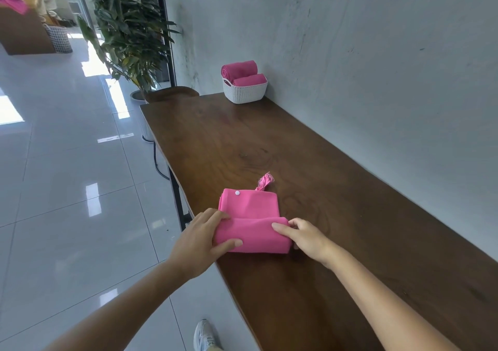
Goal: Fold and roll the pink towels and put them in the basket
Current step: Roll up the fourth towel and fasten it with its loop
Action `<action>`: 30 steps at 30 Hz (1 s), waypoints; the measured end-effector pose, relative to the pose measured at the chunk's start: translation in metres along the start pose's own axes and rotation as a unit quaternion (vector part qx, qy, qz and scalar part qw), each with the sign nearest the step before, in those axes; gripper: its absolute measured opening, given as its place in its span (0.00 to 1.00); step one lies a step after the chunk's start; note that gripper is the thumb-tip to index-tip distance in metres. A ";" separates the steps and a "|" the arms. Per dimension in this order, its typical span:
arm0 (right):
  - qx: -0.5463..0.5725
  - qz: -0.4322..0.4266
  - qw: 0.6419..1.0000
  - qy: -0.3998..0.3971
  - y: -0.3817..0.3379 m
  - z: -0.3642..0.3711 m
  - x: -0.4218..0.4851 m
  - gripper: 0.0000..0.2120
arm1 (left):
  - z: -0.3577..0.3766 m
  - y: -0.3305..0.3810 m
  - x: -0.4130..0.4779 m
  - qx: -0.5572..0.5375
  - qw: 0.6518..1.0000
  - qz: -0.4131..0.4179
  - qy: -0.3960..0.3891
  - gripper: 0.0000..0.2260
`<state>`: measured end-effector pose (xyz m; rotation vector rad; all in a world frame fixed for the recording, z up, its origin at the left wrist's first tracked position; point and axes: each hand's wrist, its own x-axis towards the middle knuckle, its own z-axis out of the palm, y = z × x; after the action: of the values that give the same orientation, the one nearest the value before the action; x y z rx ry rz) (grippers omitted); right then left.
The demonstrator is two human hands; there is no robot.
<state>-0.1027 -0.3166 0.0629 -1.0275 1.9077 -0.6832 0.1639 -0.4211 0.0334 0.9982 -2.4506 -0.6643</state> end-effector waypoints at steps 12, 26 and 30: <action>-0.113 -0.164 0.972 0.123 -0.005 0.016 -0.008 0.23 | -0.012 -0.002 0.014 -0.123 0.984 -0.083 -0.095 0.26; -0.029 -0.111 0.987 0.112 0.009 0.020 -0.013 0.30 | -0.022 0.018 0.024 -0.272 0.927 -0.201 -0.160 0.19; -0.035 -0.061 0.991 0.111 0.001 0.020 -0.002 0.32 | -0.012 0.019 0.015 -0.100 0.986 -0.133 0.021 0.20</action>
<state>-0.0851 -0.3157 0.0528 -1.1602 2.0852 -0.8336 0.1504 -0.4229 0.0568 1.2532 -2.1817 -0.9443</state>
